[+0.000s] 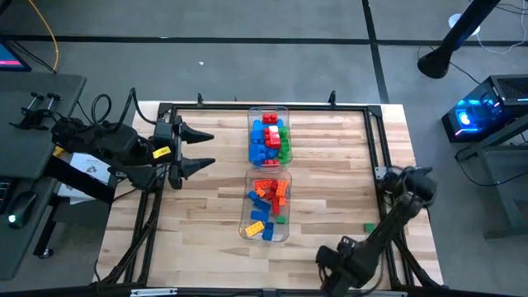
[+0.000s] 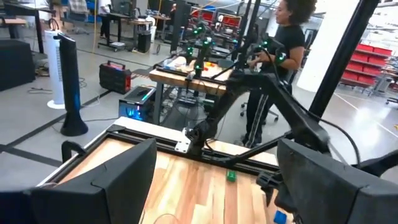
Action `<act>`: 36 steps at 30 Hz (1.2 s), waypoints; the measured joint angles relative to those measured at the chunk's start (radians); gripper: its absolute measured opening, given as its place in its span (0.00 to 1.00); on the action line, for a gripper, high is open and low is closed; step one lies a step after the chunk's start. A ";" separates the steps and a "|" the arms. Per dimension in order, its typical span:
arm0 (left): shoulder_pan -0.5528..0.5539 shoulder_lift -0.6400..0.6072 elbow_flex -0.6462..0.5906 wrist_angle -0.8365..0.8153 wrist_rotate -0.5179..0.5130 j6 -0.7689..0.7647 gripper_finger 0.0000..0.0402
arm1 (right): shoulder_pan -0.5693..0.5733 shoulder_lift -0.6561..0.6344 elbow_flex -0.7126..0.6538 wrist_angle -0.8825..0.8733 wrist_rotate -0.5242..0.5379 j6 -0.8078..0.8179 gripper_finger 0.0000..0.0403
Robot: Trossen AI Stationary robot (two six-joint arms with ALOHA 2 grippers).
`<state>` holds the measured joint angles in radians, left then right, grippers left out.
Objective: Sort blocks by size
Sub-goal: Put the small blue game piece into the bottom transparent bin
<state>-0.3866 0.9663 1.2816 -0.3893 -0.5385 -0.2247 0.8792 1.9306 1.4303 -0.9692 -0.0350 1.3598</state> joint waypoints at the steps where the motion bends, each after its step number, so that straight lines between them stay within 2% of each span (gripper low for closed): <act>1: 0.000 0.000 0.000 0.000 0.000 0.000 0.79 | -0.001 0.036 0.052 -0.075 0.004 -0.022 0.89; 4: 0.000 0.000 0.000 0.000 0.000 -0.003 0.79 | -0.002 0.128 0.184 -0.269 0.034 -0.114 0.89; 8: 0.000 0.000 0.000 0.000 -0.001 -0.024 0.79 | 0.003 0.179 0.254 -0.251 -0.007 -0.180 0.89; 11: 0.000 0.000 0.000 0.000 -0.002 -0.042 0.79 | 0.016 0.183 0.241 -0.193 -0.047 -0.146 0.89; 15: 0.000 0.000 0.000 0.000 -0.003 -0.073 0.79 | 0.027 0.184 0.240 -0.201 -0.053 -0.102 0.89; 22: 0.000 0.001 0.000 -0.002 -0.009 -0.115 0.79 | 0.014 0.184 0.205 -0.179 -0.105 -0.117 0.89; 27: 0.000 0.001 0.000 -0.002 -0.009 -0.149 0.79 | 0.007 0.184 0.132 -0.091 -0.156 -0.121 0.89; 36: 0.000 0.001 0.000 -0.003 -0.015 -0.185 0.79 | -0.006 0.180 0.061 -0.025 -0.164 -0.128 0.89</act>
<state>-0.3870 0.9668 1.2819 -0.3920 -0.5531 -0.4094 0.8729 2.1105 1.4910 -0.9940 -0.1989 1.2320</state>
